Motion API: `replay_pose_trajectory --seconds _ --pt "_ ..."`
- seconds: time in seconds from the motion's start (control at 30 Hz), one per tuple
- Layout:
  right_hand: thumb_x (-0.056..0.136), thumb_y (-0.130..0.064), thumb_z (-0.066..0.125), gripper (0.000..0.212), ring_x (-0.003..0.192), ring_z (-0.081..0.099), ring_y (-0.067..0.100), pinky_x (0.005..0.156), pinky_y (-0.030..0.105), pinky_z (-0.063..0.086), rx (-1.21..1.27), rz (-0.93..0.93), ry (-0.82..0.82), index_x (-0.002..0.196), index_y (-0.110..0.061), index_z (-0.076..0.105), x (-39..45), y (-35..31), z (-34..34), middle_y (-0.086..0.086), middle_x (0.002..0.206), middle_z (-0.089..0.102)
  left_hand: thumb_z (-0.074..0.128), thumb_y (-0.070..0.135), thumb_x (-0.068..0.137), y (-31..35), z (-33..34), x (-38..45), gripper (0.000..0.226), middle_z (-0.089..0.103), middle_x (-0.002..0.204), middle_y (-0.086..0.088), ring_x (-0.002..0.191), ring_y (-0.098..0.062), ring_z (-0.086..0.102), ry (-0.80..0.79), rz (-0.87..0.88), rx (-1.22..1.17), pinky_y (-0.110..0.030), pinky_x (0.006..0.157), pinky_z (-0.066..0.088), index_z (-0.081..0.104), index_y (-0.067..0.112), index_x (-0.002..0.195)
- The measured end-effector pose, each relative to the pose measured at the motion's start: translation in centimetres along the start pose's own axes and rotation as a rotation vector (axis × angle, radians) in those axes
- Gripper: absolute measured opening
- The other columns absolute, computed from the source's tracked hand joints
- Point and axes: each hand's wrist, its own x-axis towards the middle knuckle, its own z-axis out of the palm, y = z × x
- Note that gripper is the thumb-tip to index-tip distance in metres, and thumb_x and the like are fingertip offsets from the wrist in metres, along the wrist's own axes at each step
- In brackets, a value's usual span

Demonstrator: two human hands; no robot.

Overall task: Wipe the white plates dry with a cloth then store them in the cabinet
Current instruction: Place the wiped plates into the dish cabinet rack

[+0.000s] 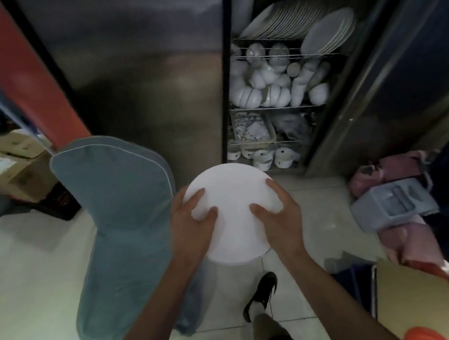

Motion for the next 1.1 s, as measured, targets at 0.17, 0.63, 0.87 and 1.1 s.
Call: replay_pose_trajectory --seconds 0.17,0.63,0.87,1.1 --pt "0.077 -0.009 0.082 0.058 0.116 0.058 0.006 0.096 0.030 0.052 0.033 0.017 0.100 0.129 -0.029 0.064 6.8 1.1 -3.0 -0.012 0.130 0.062 0.076 0.032 0.082 3.2 6.6 5.1 0.040 0.048 0.146 0.007 0.112 -0.001 0.047 -0.084 0.083 0.014 -0.020 0.097 0.036 0.067 0.031 0.120" --pt "0.077 -0.007 0.081 0.059 0.120 0.060 0.013 0.099 0.028 0.051 0.114 -0.023 0.238 0.130 -0.026 0.064 28.8 -1.2 -11.0 -0.007 0.131 0.064 0.081 0.019 0.082 15.5 23.3 20.6 0.042 0.048 0.148 0.004 0.130 -0.012 0.048 -0.165 0.188 0.013 -0.015 0.105 0.030 0.070 0.021 0.123" --pt "0.078 -0.008 0.080 0.058 0.118 0.059 0.012 0.095 0.021 0.049 0.071 -0.010 0.240 0.130 -0.026 0.064 36.2 -2.4 -12.2 -0.005 0.132 0.063 0.080 0.018 0.082 17.8 28.2 26.4 0.042 0.047 0.147 0.006 0.131 -0.010 0.047 -0.187 0.202 -0.021 -0.031 0.114 0.037 0.070 0.020 0.123" --pt "0.079 -0.011 0.068 0.057 0.124 0.055 0.009 0.108 0.036 0.045 -0.046 -0.009 0.248 0.132 -0.027 0.062 46.1 -3.8 -11.3 -0.009 0.135 0.060 0.080 0.022 0.081 19.3 33.4 35.5 0.039 0.048 0.145 0.006 0.128 -0.008 0.047 -0.193 0.241 -0.090 -0.029 0.112 0.039 0.072 0.022 0.118"
